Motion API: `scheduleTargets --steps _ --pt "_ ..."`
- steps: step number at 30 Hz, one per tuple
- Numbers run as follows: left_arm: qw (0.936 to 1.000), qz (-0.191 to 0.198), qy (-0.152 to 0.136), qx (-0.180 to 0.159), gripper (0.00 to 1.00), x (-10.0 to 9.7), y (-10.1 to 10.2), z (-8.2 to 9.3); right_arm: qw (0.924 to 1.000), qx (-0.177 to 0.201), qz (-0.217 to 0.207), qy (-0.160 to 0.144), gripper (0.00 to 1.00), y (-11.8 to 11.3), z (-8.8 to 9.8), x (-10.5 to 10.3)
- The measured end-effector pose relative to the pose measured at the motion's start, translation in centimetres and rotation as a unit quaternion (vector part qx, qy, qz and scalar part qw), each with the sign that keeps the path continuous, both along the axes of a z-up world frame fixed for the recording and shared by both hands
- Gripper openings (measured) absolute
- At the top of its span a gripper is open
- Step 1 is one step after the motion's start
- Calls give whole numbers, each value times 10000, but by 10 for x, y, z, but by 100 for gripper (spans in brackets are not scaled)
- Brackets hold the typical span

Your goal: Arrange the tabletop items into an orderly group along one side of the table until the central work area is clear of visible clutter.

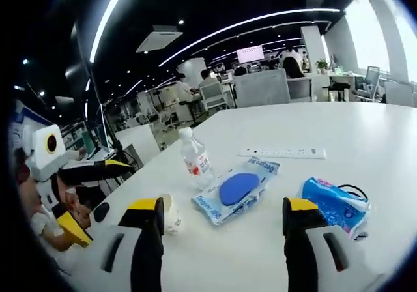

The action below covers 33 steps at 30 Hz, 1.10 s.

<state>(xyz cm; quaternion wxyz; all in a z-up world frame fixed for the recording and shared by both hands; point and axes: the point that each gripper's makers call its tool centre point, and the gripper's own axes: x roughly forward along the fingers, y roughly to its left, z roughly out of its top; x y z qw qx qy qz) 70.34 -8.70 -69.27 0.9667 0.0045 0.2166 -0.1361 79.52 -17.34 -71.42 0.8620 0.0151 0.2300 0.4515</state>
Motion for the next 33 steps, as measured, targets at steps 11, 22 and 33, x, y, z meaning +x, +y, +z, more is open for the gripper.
scheduleTargets --steps 11,22,33 --pt "9999 -125 -1 21 100 23 -12 -1 9981 -214 -399 -406 84 -50 4 6" --pt "9992 -389 -32 -48 100 46 -38 -1 9947 -520 -719 -527 95 -107 -1 13" --pt "9977 -667 34 -67 100 64 -61 -9 9916 -586 -1006 -561 99 -147 3 25"
